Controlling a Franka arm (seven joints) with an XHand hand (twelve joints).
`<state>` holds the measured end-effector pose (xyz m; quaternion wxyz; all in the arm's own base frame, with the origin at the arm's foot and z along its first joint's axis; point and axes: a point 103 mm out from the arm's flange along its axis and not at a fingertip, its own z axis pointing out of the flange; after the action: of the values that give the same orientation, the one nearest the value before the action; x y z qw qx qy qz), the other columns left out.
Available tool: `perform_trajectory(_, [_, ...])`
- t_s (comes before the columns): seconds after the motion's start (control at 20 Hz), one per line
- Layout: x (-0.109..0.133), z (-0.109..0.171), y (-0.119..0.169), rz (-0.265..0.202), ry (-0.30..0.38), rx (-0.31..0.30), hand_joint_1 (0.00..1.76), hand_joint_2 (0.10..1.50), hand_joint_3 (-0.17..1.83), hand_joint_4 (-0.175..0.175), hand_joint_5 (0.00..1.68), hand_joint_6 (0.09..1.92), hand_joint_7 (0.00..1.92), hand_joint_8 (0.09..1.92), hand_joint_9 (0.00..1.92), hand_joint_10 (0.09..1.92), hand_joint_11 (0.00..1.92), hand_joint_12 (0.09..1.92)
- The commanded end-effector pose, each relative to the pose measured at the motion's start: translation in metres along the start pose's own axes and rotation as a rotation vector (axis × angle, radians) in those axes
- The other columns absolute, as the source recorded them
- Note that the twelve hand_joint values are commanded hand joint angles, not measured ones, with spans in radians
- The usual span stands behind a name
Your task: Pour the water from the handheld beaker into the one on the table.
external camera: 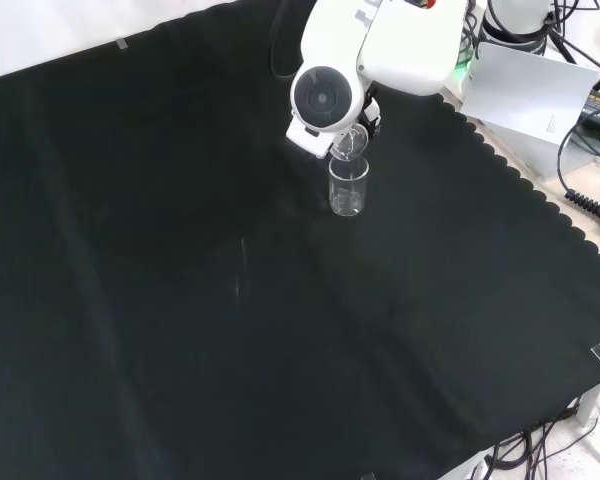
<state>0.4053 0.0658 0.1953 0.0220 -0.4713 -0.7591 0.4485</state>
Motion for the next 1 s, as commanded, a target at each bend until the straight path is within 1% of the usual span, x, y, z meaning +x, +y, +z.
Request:
perform_trajectory(0.05, [0.005,-0.001,0.004,0.006,-0.026,0.022,1.32,0.53,0.83,-0.175,1.32,0.64,1.38,0.6,1.8,0.09,1.45,0.69])
perform_trajectory(0.35, [0.006,-0.007,0.005,0.022,-0.068,0.044,1.32,0.53,0.83,-0.175,1.32,0.64,1.38,0.6,1.8,0.09,1.44,0.69])
perform_trajectory(1.0, [0.006,-0.012,0.002,0.037,-0.106,0.091,1.32,0.53,0.83,-0.175,1.32,0.65,1.38,0.61,1.8,0.09,1.44,0.69])
